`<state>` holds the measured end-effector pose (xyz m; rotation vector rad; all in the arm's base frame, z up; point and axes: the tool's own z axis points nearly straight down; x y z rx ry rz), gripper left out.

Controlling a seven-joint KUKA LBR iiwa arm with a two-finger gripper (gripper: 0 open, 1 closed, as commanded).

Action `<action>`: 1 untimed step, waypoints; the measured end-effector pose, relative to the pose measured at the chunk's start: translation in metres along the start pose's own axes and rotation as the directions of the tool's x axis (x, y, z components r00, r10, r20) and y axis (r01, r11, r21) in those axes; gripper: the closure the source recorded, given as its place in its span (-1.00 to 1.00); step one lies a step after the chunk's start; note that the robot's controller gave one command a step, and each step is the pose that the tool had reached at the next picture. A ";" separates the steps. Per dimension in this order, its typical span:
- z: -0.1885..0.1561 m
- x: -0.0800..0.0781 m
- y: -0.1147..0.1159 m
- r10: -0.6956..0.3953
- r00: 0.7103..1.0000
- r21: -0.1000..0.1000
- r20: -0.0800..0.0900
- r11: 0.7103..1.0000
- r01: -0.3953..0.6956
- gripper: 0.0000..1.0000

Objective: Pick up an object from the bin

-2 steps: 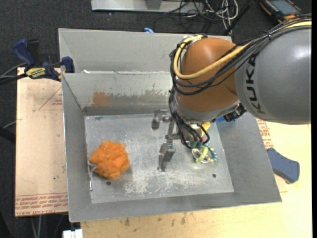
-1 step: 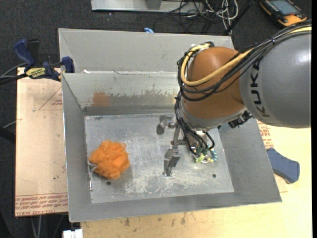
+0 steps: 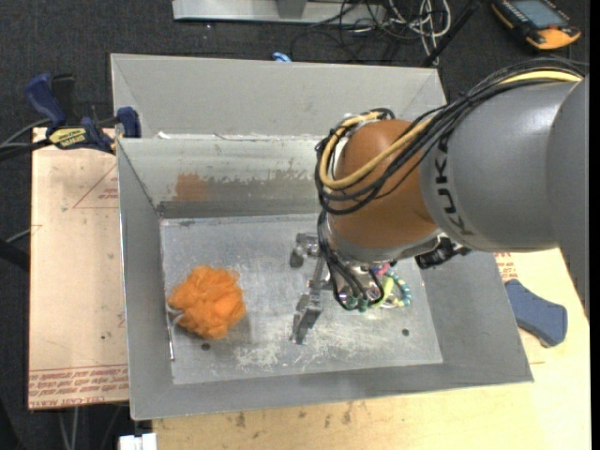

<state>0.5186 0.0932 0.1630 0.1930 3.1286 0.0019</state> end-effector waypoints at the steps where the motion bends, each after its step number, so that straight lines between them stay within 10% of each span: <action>1: 0.028 0.000 0.015 0.062 0.998 0.003 -0.012 0.998 -0.062 -1.00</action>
Offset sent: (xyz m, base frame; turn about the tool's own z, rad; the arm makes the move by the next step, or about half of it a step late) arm -0.0263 0.0799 -0.0198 -0.2462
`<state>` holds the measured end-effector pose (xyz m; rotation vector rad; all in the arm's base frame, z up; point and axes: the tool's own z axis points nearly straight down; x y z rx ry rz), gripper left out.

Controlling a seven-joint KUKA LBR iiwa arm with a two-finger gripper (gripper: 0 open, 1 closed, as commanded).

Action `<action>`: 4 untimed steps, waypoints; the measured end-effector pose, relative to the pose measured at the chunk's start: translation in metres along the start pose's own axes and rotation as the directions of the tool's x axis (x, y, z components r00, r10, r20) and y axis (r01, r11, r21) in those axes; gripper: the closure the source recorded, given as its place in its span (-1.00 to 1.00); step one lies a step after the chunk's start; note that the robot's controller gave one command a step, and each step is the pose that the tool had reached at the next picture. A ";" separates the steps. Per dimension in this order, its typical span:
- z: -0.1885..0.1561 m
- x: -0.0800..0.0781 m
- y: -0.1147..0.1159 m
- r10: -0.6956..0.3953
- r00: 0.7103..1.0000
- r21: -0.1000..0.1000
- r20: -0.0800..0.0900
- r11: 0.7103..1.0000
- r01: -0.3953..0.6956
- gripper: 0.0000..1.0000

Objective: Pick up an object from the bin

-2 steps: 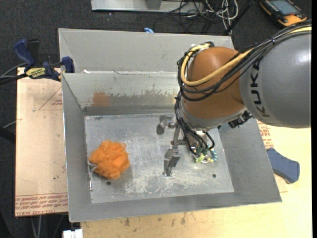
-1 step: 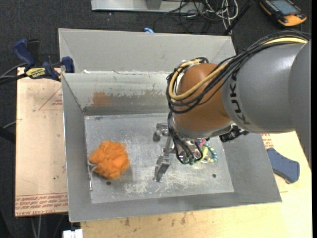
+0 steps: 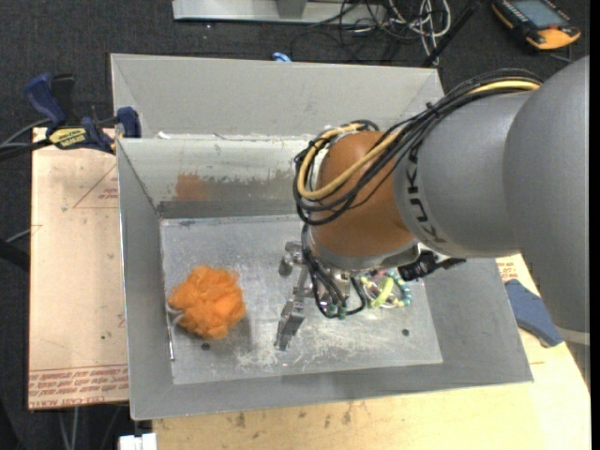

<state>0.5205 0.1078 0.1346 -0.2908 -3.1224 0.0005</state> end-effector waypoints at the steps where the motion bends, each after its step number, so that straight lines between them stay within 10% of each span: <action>1: -0.006 0.026 0.042 -0.267 0.964 0.001 0.005 0.964 0.267 -1.00; 3: 0.050 0.000 0.099 -0.292 0.956 0.002 0.002 0.956 0.292 -1.00; 4: 0.061 -0.012 0.118 -0.678 0.735 0.005 0.011 0.735 0.678 1.00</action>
Offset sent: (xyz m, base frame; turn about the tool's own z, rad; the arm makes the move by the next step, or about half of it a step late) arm 0.0250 0.0902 -0.0549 -0.2313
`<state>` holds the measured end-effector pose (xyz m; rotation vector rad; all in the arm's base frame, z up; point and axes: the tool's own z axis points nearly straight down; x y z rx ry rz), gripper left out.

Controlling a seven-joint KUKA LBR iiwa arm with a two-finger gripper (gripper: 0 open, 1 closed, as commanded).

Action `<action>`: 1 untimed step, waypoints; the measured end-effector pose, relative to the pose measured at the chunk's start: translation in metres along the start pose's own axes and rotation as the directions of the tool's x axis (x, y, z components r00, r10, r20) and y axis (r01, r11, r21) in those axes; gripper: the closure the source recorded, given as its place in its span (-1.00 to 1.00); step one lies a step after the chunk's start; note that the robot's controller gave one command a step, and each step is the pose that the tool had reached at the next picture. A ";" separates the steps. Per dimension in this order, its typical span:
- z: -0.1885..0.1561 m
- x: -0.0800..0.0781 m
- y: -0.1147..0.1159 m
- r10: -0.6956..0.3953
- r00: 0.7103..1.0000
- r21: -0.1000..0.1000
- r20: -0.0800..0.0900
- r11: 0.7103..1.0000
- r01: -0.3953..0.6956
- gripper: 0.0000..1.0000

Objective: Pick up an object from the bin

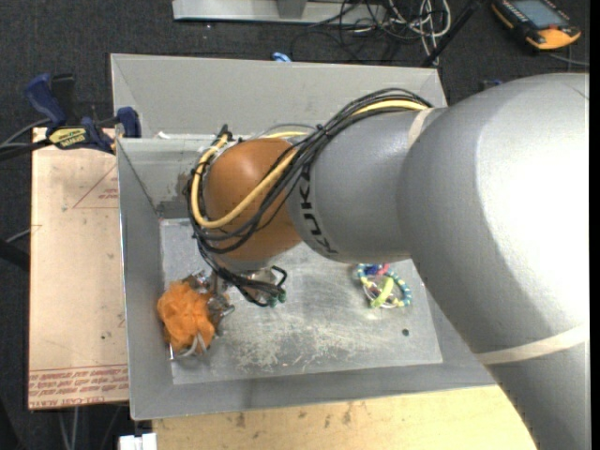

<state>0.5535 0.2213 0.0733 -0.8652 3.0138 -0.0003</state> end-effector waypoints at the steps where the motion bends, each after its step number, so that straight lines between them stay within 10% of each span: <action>1: 0.000 0.000 0.000 0.000 1.000 0.000 0.000 1.000 0.000 1.00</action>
Offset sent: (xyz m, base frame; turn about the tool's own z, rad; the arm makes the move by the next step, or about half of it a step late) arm 0.0221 -0.0124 0.1608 0.0888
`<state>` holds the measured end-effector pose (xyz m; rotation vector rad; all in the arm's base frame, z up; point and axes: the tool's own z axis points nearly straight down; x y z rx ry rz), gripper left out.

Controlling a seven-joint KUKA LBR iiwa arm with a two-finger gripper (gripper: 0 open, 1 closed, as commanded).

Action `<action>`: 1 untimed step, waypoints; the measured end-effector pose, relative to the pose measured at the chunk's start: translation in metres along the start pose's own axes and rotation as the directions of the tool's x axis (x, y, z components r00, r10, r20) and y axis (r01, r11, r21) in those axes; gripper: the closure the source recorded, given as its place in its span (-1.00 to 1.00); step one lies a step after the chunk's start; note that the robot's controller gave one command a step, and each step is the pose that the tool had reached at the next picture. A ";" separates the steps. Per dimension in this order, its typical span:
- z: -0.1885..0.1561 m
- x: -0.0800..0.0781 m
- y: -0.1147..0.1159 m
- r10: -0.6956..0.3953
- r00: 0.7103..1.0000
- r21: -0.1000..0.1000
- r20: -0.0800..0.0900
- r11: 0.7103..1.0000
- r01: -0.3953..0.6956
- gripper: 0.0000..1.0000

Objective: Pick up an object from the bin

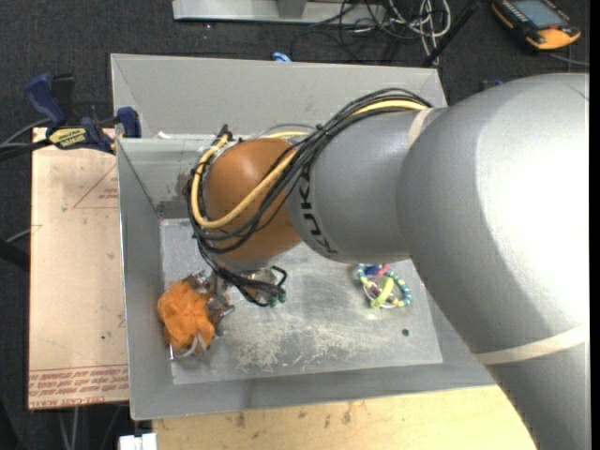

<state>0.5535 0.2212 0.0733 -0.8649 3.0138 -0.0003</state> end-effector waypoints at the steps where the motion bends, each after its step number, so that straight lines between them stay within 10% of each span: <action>1: -0.164 -0.015 -0.023 0.089 0.996 -0.001 0.003 0.996 -0.088 1.00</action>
Offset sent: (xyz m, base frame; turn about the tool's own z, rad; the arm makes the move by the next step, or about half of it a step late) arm 0.0000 0.0000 0.0000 0.0000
